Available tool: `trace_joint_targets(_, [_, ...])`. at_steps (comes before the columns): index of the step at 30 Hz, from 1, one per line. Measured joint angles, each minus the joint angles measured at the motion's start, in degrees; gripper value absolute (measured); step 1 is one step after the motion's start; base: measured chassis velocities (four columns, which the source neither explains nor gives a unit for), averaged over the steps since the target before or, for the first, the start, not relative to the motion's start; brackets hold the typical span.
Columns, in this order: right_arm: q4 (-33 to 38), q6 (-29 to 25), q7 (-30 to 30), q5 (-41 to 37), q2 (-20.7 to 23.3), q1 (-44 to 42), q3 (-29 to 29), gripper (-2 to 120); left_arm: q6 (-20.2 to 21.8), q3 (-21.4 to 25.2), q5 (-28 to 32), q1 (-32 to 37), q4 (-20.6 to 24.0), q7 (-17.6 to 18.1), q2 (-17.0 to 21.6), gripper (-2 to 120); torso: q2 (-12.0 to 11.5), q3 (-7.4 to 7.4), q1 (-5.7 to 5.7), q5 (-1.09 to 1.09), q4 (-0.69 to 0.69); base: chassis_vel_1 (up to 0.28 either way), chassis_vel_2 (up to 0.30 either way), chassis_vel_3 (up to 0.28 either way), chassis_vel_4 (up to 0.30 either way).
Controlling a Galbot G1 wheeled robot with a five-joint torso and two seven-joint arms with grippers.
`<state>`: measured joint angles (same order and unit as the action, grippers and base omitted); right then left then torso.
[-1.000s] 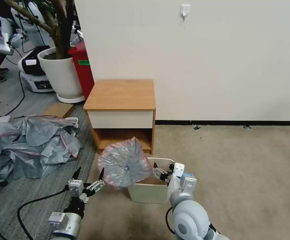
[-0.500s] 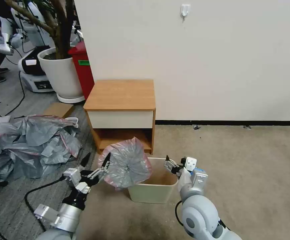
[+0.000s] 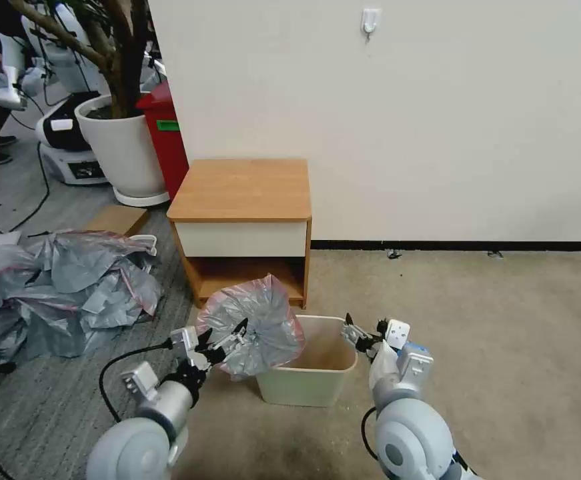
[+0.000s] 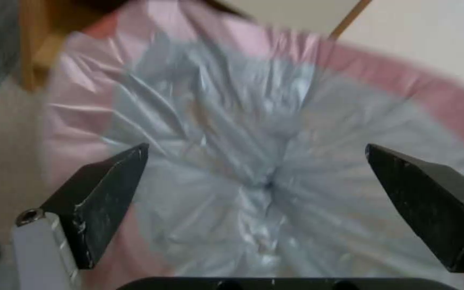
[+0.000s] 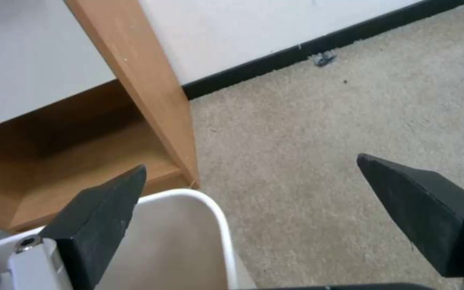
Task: Pick up the garbage bag from the table and place it over the trash can.
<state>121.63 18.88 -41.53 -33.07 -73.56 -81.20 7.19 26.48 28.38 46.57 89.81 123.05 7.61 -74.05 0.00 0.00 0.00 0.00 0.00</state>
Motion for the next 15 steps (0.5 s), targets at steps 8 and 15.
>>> trace_joint_targets(8, [-0.23,-0.18,0.09,0.55,-0.54,-0.56,0.56,100,1.57,-2.03,-1.96,-2.7,-2.5,1.35,0.64,100,0.0,0.0,0.0,0.0,0.0,0.0,0.0,0.0,0.0])
trace_joint_targets(15, [-0.81,-0.63,0.11,0.88,-0.9,-0.76,0.71,99,5.3,-1.38,-2.66,-2.68,-1.1,1.07,2.74,100,0.0,0.0,0.0,0.0,0.0,0.0,0.0,0.0,0.0])
